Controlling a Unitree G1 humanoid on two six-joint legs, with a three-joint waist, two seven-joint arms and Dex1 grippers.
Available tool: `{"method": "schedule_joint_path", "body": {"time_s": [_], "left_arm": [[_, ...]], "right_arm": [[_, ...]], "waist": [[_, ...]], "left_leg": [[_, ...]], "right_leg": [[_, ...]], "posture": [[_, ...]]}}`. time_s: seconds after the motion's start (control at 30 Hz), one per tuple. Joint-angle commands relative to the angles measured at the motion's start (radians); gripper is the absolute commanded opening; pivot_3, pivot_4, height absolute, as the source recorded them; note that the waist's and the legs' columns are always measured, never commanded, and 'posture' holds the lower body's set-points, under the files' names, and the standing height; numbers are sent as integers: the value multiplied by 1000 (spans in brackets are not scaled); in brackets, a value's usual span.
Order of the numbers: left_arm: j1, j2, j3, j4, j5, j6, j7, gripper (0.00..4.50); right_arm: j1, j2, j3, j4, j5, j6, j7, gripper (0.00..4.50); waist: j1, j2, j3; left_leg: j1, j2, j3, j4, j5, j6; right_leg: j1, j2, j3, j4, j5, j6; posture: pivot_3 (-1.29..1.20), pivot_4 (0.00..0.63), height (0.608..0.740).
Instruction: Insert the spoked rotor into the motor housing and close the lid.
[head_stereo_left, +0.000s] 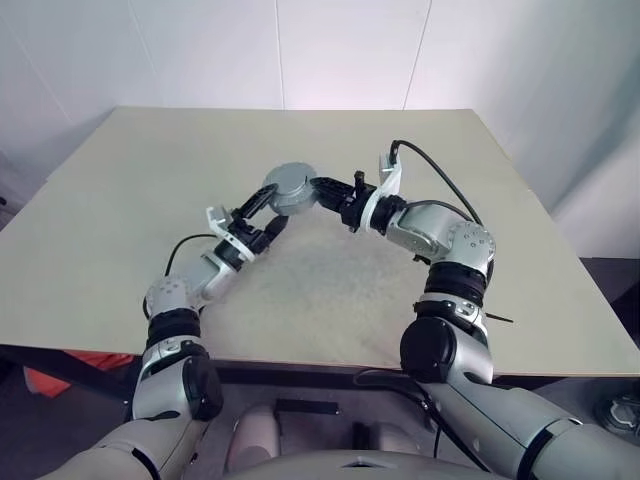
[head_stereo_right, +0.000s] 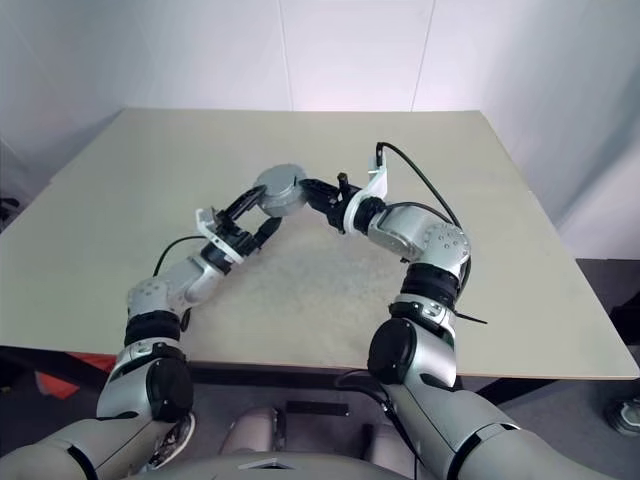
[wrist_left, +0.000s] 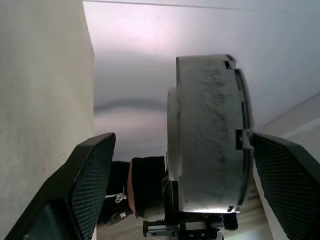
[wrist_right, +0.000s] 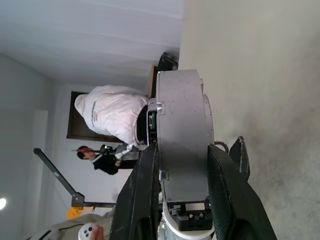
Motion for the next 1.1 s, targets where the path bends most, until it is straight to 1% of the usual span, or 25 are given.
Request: {"method": "schedule_joint_path", "body": {"time_s": [0.03, 0.2, 0.23, 0.3, 0.43, 0.47, 0.5, 0.7, 0.8, 0.83, 0.87, 1.0, 1.1], "left_arm": [[-34, -9, -34, 6, 27, -23, -53, 4459], [-30, -23, -55, -14, 66, -76, -67, 4459], [-31, -25, -52, -13, 71, -91, -66, 4290], [-31, -28, -46, -12, 75, -114, -66, 3903], [-28, -31, -41, -14, 70, -127, -67, 2522], [-28, -31, -41, -16, 68, -126, -66, 2239], [-27, -32, -41, -17, 66, -122, -63, 2186], [-27, -41, -36, -28, 54, -96, -40, 2186], [-25, -48, -33, -37, 51, -102, -27, 2186], [-22, -48, -32, -42, 52, -106, -22, 2186], [-20, -49, -32, -45, 52, -108, -19, 2186], [-12, -37, -21, -47, 60, -131, -12, 2186], [-6, -18, 4, -39, 76, -190, -3, 2186]], "right_arm": [[6, 56, 32, -60, 88, -8, 8, 1233], [25, 44, 63, -62, 108, -28, 0, 1233], [27, 39, 68, -59, 110, -34, -1, 1233], [31, 31, 77, -53, 115, -44, -1, 1233], [39, 23, 96, -49, 119, -58, -1, 1233], [40, 22, 100, -48, 120, -62, -1, 1233], [41, 21, 105, -47, 121, -65, -1, 1233], [49, 8, 134, -51, 105, -88, 7, 1233], [62, -7, 171, -68, 65, -128, 55, 1233], [67, -11, 180, -71, 50, -151, 61, 1863], [71, -13, 187, -73, 40, -168, 63, 2056], [79, -40, 235, -71, -74, -312, 84, 3408], [85, -56, 257, -52, -127, -383, 99, 3408]], "waist": [[0, 0, 0], [1, 0, 0], [1, 0, 0], [2, 0, 0], [2, 0, 0], [2, 0, 0], [2, 0, 0], [2, 0, 0], [2, 0, 0], [2, 0, 0], [2, 0, 0], [2, 0, 0], [2, 0, 0]], "left_leg": [[0, 0, 0, 0, 0, 0], [0, 0, 0, 0, 0, 0], [0, 0, 0, 0, 0, 0], [-1, 0, 0, 0, 0, 0], [0, 0, 0, 0, 0, 0], [-1, 0, 0, 0, 0, 0], [-1, 0, 0, 0, 0, 0], [-1, 0, 0, 1, 0, 0], [-1, 0, 0, 1, 0, 0], [-1, 0, 0, 1, 0, 0], [-1, 0, 0, 1, 0, 0], [-1, 0, 0, 1, 0, 0], [-2, 0, -1, 1, 0, 0]], "right_leg": [[0, 0, 0, 0, 0, 0], [0, 0, 0, 0, 0, 0], [0, 0, 0, 0, 0, 0], [0, 0, 0, 0, 0, 0], [0, 0, 0, 0, 0, 0], [0, 0, 0, 0, 0, 0], [0, 0, 0, 0, 0, 0], [0, 0, 0, 0, 0, 0], [0, 0, 0, 0, 0, 0], [0, 0, 0, 0, 0, 0], [0, 0, 0, 0, 0, 0], [0, 0, 0, 0, 0, 0], [0, 0, 0, 0, 0, 0]], "posture": [[0, 0, 740], [0, 0, 740], [0, 0, 740], [0, 0, 740], [0, 0, 740], [0, 0, 740], [0, 0, 740], [0, 0, 740], [0, 0, 740], [0, 0, 740], [0, 0, 740], [0, 0, 740], [0, 0, 740]]}}
